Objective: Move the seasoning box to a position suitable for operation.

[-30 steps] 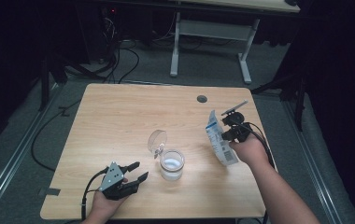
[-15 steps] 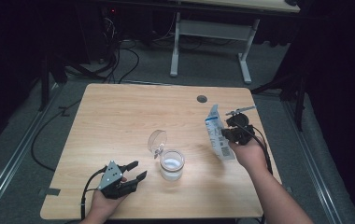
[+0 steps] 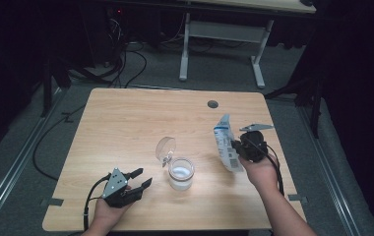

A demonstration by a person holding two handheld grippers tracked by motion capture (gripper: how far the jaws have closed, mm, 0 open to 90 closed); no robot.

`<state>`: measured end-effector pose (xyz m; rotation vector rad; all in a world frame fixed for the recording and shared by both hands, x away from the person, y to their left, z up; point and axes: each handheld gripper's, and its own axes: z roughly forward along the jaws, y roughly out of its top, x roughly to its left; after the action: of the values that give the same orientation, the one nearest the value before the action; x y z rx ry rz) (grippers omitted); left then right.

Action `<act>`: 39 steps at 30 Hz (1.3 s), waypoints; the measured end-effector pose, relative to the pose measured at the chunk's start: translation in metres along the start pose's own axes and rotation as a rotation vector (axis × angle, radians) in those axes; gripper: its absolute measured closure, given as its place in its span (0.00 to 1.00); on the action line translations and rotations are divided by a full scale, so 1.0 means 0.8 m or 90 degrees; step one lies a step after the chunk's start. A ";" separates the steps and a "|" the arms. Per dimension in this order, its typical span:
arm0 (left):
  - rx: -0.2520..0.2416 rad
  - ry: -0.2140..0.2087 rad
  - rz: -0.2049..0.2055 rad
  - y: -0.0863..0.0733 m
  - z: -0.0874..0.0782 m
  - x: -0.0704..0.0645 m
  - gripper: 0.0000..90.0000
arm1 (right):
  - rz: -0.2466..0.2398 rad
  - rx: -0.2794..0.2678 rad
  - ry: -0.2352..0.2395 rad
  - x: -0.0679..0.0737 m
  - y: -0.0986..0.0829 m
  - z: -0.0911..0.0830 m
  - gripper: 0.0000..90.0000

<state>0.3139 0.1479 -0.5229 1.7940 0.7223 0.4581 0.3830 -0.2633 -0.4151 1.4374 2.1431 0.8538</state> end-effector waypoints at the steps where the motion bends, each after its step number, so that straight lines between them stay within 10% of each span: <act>1: 0.001 0.003 0.000 -0.001 0.000 0.001 0.55 | 0.001 -0.007 0.000 0.001 -0.003 -0.001 1.00; 12: -0.006 0.036 -0.043 -0.007 -0.005 0.022 0.55 | 0.036 -0.116 0.007 -0.010 -0.047 -0.014 1.00; 39: -0.013 0.069 -0.057 -0.012 -0.005 0.023 0.53 | 0.104 -0.312 0.020 -0.020 -0.113 -0.004 1.00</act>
<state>0.3226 0.1653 -0.5312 1.7205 0.8664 0.5047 0.3266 -0.3037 -0.4749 1.3505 1.6857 1.3563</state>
